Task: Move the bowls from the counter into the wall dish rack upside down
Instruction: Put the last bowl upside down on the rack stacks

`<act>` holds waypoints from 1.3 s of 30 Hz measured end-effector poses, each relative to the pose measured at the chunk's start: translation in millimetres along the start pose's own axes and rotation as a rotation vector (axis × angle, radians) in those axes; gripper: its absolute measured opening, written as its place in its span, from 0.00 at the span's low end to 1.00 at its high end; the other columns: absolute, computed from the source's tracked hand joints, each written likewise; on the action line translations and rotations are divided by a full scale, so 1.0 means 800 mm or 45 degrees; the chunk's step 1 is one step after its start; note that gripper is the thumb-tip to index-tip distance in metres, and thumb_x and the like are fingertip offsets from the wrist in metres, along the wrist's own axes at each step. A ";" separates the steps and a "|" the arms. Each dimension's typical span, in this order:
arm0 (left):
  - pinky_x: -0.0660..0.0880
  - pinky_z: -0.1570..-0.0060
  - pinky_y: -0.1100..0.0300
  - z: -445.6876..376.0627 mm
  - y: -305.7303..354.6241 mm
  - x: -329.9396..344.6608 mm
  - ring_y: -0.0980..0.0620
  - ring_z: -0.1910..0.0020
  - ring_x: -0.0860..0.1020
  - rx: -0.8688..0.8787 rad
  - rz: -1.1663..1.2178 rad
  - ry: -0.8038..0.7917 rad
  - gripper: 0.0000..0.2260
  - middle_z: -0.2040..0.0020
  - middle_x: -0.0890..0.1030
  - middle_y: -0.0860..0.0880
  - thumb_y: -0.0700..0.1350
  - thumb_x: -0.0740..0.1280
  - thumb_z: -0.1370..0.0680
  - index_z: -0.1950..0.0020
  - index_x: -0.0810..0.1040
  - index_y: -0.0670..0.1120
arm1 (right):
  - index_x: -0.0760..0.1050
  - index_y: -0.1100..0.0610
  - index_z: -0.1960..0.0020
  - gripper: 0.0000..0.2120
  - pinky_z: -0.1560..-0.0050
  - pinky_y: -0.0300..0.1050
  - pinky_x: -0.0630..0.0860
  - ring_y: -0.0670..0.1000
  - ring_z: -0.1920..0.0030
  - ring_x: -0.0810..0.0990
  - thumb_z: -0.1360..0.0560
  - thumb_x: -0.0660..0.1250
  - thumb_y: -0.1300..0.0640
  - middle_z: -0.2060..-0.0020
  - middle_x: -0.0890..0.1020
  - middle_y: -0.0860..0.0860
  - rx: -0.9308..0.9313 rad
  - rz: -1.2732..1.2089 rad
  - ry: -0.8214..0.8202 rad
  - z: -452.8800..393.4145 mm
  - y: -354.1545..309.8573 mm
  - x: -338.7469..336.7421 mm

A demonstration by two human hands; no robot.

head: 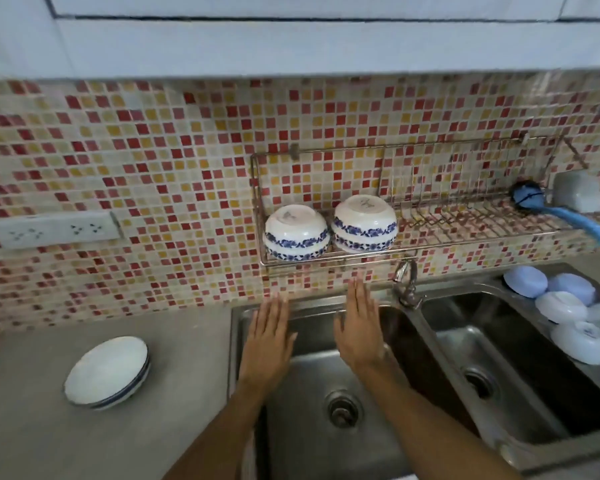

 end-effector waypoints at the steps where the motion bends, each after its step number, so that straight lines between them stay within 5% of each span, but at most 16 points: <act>1: 0.39 0.25 0.51 0.013 -0.022 0.006 0.49 0.24 0.35 -0.020 0.011 -0.039 0.31 0.23 0.33 0.49 0.56 0.50 0.20 0.24 0.37 0.48 | 0.39 0.59 0.23 0.35 0.23 0.55 0.45 0.55 0.23 0.41 0.21 0.56 0.51 0.23 0.41 0.56 -0.009 0.024 -0.089 0.014 -0.009 0.019; 3: 0.44 0.24 0.48 0.042 -0.075 0.010 0.47 0.24 0.36 -0.075 0.041 -0.143 0.29 0.23 0.35 0.47 0.56 0.48 0.19 0.24 0.36 0.49 | 0.41 0.59 0.23 0.36 0.24 0.55 0.42 0.57 0.23 0.42 0.22 0.58 0.51 0.24 0.40 0.55 -0.031 0.049 -0.251 0.046 -0.035 0.063; 7: 0.39 0.25 0.48 0.078 -0.184 -0.004 0.46 0.25 0.36 -0.239 0.042 -0.204 0.31 0.23 0.37 0.46 0.60 0.37 0.22 0.23 0.41 0.46 | 0.45 0.56 0.22 0.33 0.24 0.57 0.48 0.59 0.22 0.44 0.21 0.57 0.50 0.22 0.45 0.56 -0.126 0.164 -0.593 0.092 -0.096 0.140; 12: 0.42 0.28 0.40 0.123 -0.307 -0.011 0.41 0.23 0.42 -0.652 -0.008 -0.208 0.29 0.22 0.41 0.42 0.56 0.50 0.19 0.23 0.44 0.45 | 0.69 0.53 0.33 0.20 0.37 0.53 0.73 0.60 0.36 0.75 0.24 0.60 0.51 0.36 0.76 0.58 -0.060 -0.014 -0.881 0.101 -0.201 0.185; 19: 0.48 0.29 0.37 0.163 -0.415 -0.007 0.37 0.24 0.46 -1.027 0.240 -0.226 0.32 0.22 0.43 0.39 0.54 0.56 0.20 0.23 0.44 0.43 | 0.60 0.53 0.26 0.27 0.37 0.53 0.73 0.60 0.36 0.74 0.22 0.59 0.45 0.34 0.75 0.59 -0.015 -0.235 -0.955 0.086 -0.339 0.215; 25: 0.55 0.28 0.48 0.163 -0.454 0.025 0.38 0.25 0.54 -1.213 0.754 -0.032 0.33 0.23 0.49 0.37 0.44 0.61 0.20 0.23 0.43 0.39 | 0.57 0.52 0.26 0.35 0.36 0.56 0.70 0.62 0.34 0.72 0.25 0.58 0.34 0.31 0.72 0.59 0.108 -0.312 -1.051 0.090 -0.396 0.259; 33: 0.74 0.40 0.50 0.177 -0.479 0.056 0.38 0.40 0.76 -1.790 1.328 0.308 0.23 0.38 0.77 0.38 0.31 0.57 0.28 0.34 0.72 0.40 | 0.67 0.55 0.34 0.29 0.42 0.53 0.74 0.63 0.42 0.77 0.29 0.59 0.40 0.40 0.78 0.59 0.395 -0.630 -1.140 0.100 -0.420 0.302; 36: 0.75 0.42 0.51 0.179 -0.476 0.067 0.41 0.42 0.77 -1.827 1.428 0.362 0.24 0.40 0.79 0.41 0.31 0.55 0.30 0.35 0.74 0.42 | 0.69 0.53 0.39 0.30 0.46 0.60 0.78 0.63 0.49 0.80 0.37 0.57 0.39 0.47 0.81 0.60 0.516 -0.762 -1.166 0.106 -0.417 0.330; 39: 0.75 0.42 0.50 0.180 -0.480 0.074 0.40 0.42 0.77 -1.803 1.462 0.346 0.24 0.40 0.79 0.41 0.31 0.55 0.29 0.34 0.73 0.42 | 0.68 0.52 0.38 0.29 0.59 0.51 0.82 0.60 0.55 0.83 0.38 0.60 0.46 0.49 0.82 0.59 0.616 -0.864 -1.227 0.107 -0.417 0.338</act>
Point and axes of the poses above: each hand's wrist, its own z-axis away from the middle knuckle, its own x-axis out of the palm, y = z × x, the point moved 5 cm from there along -z, towards the middle knuckle
